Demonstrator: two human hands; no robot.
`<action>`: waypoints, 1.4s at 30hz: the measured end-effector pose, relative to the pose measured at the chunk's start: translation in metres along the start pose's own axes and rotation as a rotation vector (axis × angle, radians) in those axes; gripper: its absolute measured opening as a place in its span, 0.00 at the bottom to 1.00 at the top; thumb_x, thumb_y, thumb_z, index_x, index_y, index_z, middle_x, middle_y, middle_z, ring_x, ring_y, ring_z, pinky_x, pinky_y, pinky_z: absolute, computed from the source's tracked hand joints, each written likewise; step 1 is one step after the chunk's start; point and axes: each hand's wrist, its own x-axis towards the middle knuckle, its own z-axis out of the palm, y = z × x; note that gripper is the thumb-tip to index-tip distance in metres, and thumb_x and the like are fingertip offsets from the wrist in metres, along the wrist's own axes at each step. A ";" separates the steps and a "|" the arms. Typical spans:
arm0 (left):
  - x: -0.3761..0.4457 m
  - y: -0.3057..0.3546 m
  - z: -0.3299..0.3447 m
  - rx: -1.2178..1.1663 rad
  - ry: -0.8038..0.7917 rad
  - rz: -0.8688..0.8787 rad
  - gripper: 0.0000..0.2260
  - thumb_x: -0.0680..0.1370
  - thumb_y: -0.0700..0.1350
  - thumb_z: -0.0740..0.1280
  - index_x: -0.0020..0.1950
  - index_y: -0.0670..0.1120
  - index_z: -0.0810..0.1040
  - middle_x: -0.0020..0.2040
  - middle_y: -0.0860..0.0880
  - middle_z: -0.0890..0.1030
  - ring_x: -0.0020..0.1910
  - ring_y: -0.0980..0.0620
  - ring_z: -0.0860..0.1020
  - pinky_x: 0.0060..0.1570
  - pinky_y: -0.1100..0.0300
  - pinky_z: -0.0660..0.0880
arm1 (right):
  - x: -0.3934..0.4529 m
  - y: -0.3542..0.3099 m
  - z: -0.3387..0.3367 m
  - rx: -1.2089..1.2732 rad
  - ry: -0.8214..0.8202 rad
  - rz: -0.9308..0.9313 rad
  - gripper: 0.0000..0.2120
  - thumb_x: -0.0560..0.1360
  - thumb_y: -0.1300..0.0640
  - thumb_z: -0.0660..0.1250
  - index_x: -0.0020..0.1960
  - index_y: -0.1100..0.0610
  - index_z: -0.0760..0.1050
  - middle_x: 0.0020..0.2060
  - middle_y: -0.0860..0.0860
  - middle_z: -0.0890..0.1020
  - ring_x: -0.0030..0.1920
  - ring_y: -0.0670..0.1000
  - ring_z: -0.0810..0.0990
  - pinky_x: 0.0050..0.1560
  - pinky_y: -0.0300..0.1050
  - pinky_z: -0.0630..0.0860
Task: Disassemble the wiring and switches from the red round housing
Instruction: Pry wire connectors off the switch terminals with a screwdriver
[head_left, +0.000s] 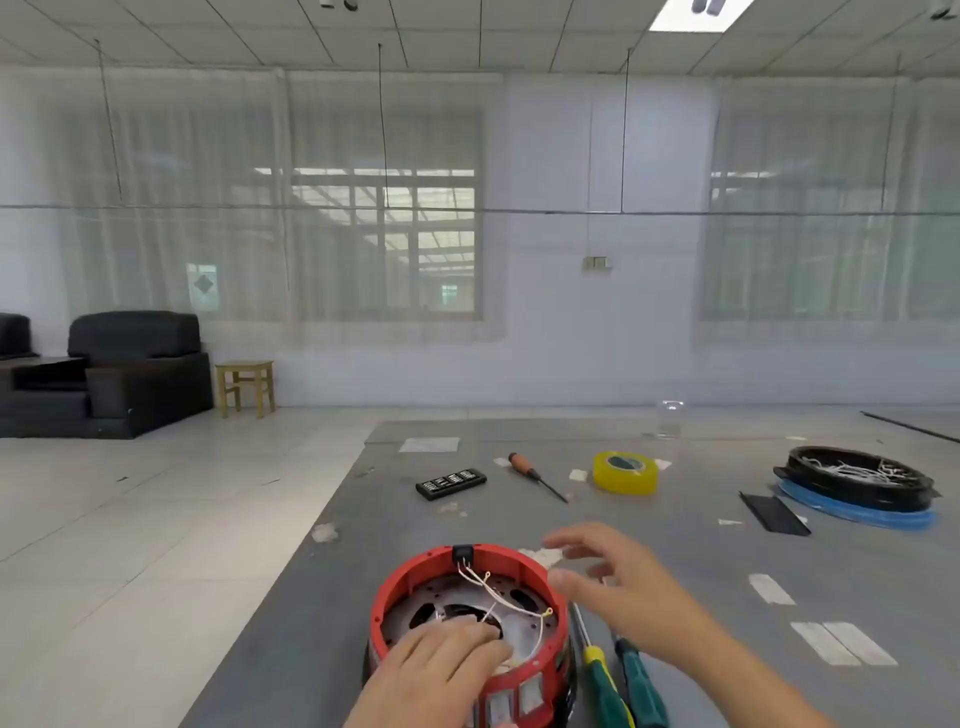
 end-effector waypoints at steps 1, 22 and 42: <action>0.000 0.006 0.005 -0.208 0.032 -0.038 0.16 0.76 0.62 0.66 0.63 0.65 0.74 0.62 0.66 0.76 0.55 0.67 0.82 0.60 0.67 0.71 | 0.000 0.014 0.008 -0.062 -0.002 0.023 0.11 0.78 0.46 0.71 0.59 0.36 0.77 0.59 0.33 0.78 0.63 0.37 0.76 0.61 0.32 0.71; 0.019 -0.005 0.050 -0.271 0.062 -0.491 0.22 0.80 0.64 0.60 0.67 0.57 0.82 0.66 0.56 0.79 0.71 0.42 0.71 0.70 0.46 0.59 | -0.019 0.074 0.043 -0.594 0.007 0.537 0.25 0.71 0.26 0.62 0.51 0.45 0.75 0.61 0.48 0.70 0.66 0.55 0.65 0.63 0.51 0.68; 0.017 -0.006 0.051 -0.292 0.101 -0.472 0.18 0.79 0.58 0.66 0.66 0.54 0.82 0.65 0.54 0.81 0.68 0.44 0.74 0.71 0.48 0.58 | 0.070 0.105 0.041 -0.455 -0.115 0.339 0.16 0.73 0.37 0.72 0.43 0.49 0.76 0.49 0.48 0.78 0.51 0.49 0.76 0.47 0.46 0.74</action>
